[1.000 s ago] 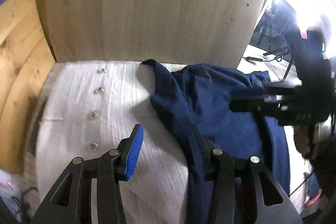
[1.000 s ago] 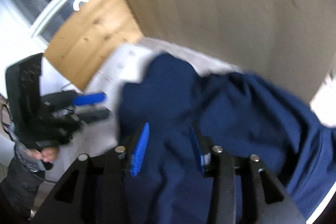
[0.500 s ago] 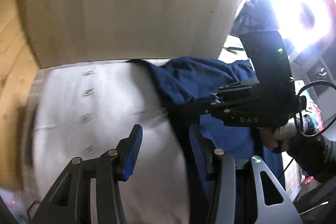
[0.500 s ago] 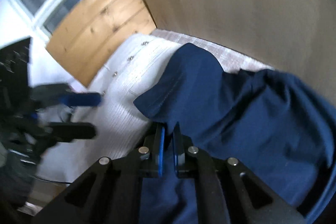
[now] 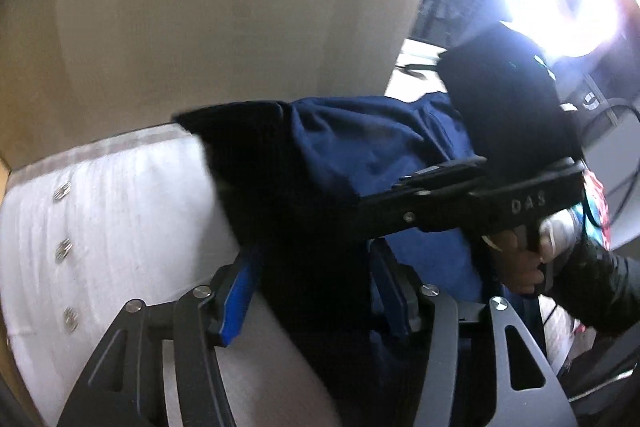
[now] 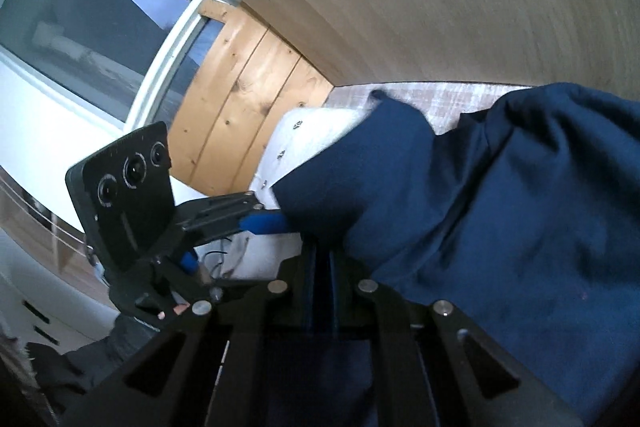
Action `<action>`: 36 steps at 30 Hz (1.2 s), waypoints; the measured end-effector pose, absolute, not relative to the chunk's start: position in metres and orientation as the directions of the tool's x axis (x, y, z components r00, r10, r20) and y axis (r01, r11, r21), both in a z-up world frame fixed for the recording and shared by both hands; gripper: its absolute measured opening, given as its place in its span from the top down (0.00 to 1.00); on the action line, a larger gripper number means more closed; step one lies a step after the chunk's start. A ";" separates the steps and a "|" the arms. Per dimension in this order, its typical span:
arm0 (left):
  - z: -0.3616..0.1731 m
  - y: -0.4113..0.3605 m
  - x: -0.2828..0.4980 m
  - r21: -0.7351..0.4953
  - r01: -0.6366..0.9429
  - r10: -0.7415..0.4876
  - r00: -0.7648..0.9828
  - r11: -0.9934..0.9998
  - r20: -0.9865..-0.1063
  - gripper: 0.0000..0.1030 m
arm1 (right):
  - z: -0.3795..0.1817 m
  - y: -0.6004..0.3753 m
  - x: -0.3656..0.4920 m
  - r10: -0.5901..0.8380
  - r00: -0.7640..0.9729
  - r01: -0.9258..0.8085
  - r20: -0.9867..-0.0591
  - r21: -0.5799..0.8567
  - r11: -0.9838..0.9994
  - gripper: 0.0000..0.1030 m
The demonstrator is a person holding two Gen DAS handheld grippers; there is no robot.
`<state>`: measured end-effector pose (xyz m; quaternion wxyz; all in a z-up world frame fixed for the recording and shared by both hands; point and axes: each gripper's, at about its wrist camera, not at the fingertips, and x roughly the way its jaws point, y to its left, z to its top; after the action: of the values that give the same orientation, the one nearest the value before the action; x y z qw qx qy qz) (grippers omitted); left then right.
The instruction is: Fold clothes
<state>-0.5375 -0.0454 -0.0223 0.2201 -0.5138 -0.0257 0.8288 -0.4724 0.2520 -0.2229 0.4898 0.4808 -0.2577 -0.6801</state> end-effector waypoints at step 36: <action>-0.014 -0.059 -0.496 -0.059 -0.318 0.218 -0.492 -0.946 -0.843 0.94 | -0.218 0.198 -0.561 -0.671 -0.061 0.265 -0.739 0.636 -0.725 0.96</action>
<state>-0.4956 -0.0587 -0.0138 0.1555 -0.4793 0.0521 0.8622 -0.5606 0.1976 -0.2179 0.3302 0.6006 -0.1688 -0.7084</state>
